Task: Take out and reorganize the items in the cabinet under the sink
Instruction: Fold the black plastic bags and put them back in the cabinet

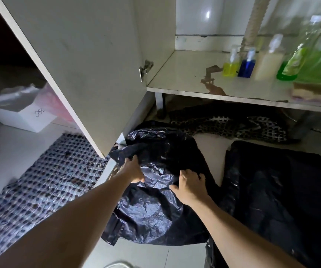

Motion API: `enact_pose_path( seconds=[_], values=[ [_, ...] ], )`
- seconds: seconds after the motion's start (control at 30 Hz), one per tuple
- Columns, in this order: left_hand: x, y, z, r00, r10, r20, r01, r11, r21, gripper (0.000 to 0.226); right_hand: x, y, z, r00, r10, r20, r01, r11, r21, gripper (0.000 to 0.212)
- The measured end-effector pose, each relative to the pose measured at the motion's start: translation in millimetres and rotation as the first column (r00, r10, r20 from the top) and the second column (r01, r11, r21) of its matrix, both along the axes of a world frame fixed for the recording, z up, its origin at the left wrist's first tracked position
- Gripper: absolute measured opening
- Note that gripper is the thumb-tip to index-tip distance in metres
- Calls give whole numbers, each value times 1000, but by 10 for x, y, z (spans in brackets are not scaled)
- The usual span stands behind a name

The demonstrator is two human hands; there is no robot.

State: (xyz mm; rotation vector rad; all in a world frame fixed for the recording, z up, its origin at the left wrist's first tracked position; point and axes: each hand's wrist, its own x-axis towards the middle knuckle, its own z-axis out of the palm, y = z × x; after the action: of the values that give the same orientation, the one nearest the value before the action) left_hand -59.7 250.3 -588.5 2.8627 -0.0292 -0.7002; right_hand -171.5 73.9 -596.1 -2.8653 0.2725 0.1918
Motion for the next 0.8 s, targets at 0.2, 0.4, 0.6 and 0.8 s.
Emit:
enact_pose_path(
  seconds=[0.2,0.4,0.6,0.8],
  values=[
    [8,63,-171,987,-161,9,160,986,52,53,4,21,84,977,-19,214,0,996,90,17],
    [89,55,46,954,-8,301,87,965,-248,26,-25,-58,513,953,-155,259,41,917,396,28],
    [-108,-264,1090,836,196,513,110,855,-507,12,-69,-286,984,987,-97,-126,147,858,492,47],
    [-417,-773,2185,712,261,651,361,660,-659,27,17,-655,2132,994,-42,104,-10,891,455,82]
  ],
)
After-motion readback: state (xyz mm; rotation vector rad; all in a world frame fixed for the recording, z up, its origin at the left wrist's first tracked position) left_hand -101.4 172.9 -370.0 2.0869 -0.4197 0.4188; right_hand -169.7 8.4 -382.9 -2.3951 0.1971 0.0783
